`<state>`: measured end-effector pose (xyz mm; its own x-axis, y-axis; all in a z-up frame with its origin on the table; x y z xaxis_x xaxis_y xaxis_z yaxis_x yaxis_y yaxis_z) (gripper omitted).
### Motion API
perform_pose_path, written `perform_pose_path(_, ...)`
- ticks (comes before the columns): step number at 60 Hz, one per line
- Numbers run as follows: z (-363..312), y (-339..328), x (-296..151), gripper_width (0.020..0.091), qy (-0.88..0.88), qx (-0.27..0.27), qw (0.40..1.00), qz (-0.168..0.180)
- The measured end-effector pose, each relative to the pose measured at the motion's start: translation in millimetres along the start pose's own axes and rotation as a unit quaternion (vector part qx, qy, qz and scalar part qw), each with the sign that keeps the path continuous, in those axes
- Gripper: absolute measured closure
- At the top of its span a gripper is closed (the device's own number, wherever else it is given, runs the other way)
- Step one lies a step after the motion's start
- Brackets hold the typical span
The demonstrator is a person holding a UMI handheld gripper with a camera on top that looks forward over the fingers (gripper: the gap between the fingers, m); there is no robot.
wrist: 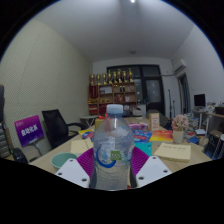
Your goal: Pour water
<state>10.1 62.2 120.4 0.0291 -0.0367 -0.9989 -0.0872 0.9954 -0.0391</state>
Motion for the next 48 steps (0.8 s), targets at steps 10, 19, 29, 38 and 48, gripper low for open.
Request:
perform_pose_path(10,2.0,5.7,22.2,0.0633,-0.044,0.003,0.999,0.006)
perform_pose_path(19,-2.1,2.3,20.4,0.0504,-0.083,0.003,0.996,0.030)
perform_pose_path(29,9.1,3.9,26.3,0.0341,-0.104,0.010,0.995,0.005)
perform_pose_path(38,11.3,-6.7,25.0,0.0272,-0.104,-0.017,0.994,-0.006)
perform_pose_path(48,12.6,-20.3,29.0,0.0271,-0.081,-0.029,0.996,-0.010)
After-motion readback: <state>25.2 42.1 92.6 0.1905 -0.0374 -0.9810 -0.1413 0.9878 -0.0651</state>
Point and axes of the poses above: the point between the fingertips, and its own axes, seen from behind it with the camera up: z to the right, x down, y forward, the way the camera looks, the point moved 7 cm from there along -y, backward, against the way the camera looks, and after that the axes turned 5 degrees about -y, right-handed, at the moved point
